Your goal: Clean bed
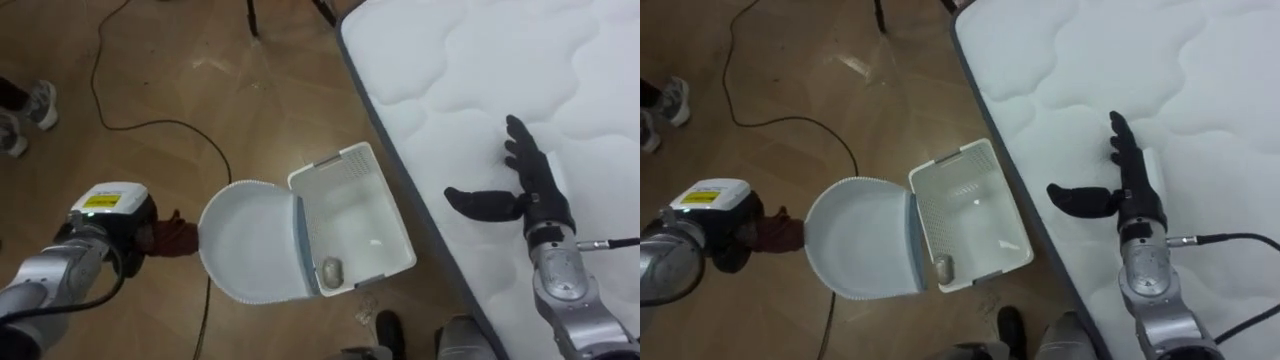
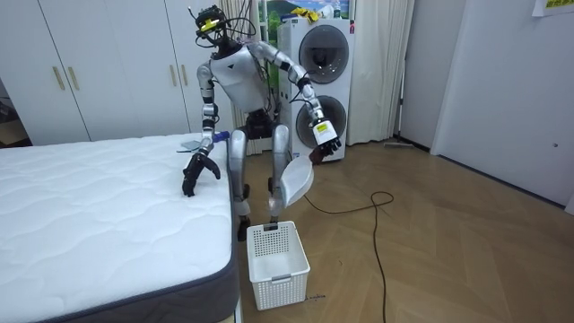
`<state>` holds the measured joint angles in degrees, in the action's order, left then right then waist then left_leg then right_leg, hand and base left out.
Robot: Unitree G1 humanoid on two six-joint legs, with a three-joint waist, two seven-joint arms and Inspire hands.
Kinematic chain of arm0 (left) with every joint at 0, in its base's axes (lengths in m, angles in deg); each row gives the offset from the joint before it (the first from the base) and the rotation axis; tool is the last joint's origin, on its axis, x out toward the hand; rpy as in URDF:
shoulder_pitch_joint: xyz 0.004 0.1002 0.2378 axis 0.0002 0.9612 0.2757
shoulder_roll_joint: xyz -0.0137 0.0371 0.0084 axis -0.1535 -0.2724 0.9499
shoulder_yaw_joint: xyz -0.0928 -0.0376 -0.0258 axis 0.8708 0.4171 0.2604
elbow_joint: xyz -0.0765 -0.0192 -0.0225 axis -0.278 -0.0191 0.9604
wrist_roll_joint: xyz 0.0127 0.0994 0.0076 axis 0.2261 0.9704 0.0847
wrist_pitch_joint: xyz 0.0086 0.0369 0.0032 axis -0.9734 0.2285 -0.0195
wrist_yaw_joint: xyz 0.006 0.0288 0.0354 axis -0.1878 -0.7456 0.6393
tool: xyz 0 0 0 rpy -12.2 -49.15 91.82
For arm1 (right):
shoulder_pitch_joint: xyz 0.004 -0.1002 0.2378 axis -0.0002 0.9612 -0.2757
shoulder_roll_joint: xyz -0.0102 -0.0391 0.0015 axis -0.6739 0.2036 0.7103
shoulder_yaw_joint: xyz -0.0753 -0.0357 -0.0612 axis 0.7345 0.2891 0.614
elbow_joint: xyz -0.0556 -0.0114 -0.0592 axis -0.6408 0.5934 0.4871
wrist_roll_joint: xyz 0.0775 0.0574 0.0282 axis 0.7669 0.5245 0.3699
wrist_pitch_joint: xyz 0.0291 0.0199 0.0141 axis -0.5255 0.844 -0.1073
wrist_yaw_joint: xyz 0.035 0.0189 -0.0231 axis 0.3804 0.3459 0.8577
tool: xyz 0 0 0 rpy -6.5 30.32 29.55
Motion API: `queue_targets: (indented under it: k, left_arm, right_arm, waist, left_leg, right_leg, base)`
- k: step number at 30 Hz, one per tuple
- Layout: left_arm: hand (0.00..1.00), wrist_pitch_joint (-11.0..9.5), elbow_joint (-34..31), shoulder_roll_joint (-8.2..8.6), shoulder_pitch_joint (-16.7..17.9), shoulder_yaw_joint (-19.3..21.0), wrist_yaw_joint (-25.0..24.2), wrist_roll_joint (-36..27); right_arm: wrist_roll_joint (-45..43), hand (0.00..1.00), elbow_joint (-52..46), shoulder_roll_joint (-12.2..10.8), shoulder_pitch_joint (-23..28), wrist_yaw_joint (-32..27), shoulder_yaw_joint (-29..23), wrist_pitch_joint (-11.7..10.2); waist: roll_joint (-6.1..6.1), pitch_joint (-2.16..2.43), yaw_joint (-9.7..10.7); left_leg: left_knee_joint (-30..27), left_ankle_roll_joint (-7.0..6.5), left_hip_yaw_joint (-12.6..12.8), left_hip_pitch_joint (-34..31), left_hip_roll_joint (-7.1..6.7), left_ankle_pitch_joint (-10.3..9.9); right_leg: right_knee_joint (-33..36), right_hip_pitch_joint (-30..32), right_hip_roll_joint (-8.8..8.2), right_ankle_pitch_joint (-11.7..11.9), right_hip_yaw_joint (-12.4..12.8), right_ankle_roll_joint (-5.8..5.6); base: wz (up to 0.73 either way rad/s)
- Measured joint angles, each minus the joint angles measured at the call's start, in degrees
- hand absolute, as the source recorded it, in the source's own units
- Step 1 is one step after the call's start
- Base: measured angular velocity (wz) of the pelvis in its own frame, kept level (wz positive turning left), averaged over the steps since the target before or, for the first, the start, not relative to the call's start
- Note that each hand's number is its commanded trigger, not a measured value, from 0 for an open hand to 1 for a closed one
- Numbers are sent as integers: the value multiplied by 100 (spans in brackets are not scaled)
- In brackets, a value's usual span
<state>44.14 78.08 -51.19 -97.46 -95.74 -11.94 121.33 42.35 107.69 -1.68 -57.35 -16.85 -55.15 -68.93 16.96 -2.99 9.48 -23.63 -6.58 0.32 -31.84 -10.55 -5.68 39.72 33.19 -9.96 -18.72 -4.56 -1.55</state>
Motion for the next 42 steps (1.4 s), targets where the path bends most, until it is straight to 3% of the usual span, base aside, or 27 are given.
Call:
queue_targets:
  k: [5, 9, 26, 30, 31, 38, 41, 42]
  left_arm:
    - [100, 28, 204, -214, -40, 6, 30, -115]
    - [100, 128, 336, -223, -142, 7, 129, -118]
    - [100, 132, 313, -230, -171, 8, 167, -128]
    - [100, 115, 309, -229, -170, 13, 224, -128]
    - [100, 86, 295, -229, -170, 19, 267, -133]
    - [100, -80, 18, -145, -71, 34, 485, -592]
    - [100, -206, -430, -128, 167, 79, 490, -934]
    - [100, -247, -630, -53, 281, 209, 491, -1028]
  right_arm:
    - [-6, 0, -177, 13, 120, -35, 6, 36]
    - [16, 0, -403, 31, 231, -30, 3, 135]
    - [11, 0, -437, 71, 352, -5, 7, 120]
    - [24, 0, -416, 81, 380, 80, 5, 125]
    - [29, 0, -350, 80, 378, 109, 5, 119]
    - [229, 0, 112, 67, 422, 230, 4, -18]
    - [336, 0, 199, 57, 558, 336, -7, -21]
    - [395, 0, 235, 57, 621, 393, -12, -16]
  waist:
    - [0, 0, -2]
    - [0, 0, -33]
    - [-23, 10, -2]
    - [-94, 37, -7]
    - [-117, 40, -16]
    - [-205, 39, 17]
    - [-359, 61, -20]
    - [-398, 69, -57]
  left_leg:
    - [35, -5, 97, 69, -6, 1]
    - [15, -6, 123, 68, -15, 0]
    - [2, -9, 228, 68, 3, 0]
    - [-1, -34, 308, 100, 36, -12]
    - [-9, -61, 429, 121, 96, -30]
    - [64, -71, 415, 430, 140, -38]
    - [177, -73, 418, 710, 154, -41]
    - [196, -75, 418, 772, 202, -46]
  right_leg:
    - [36, -4, -8, -32, 76, -13]
    - [101, 17, -11, -56, 111, -15]
    - [86, 2, -47, -81, 67, -17]
    - [76, -37, -42, -82, 90, -18]
    - [55, -67, -6, -81, 122, -18]
    - [-133, -477, 29, -75, 13, -26]
    - [-250, -744, 33, -78, -13, -21]
    - [-364, -844, 68, -51, -8, -14]
  base:
    - [-4]
    - [1]
    - [1]
    - [0]
    - [0]
    - [4]
    - [-1]
    - [-14]
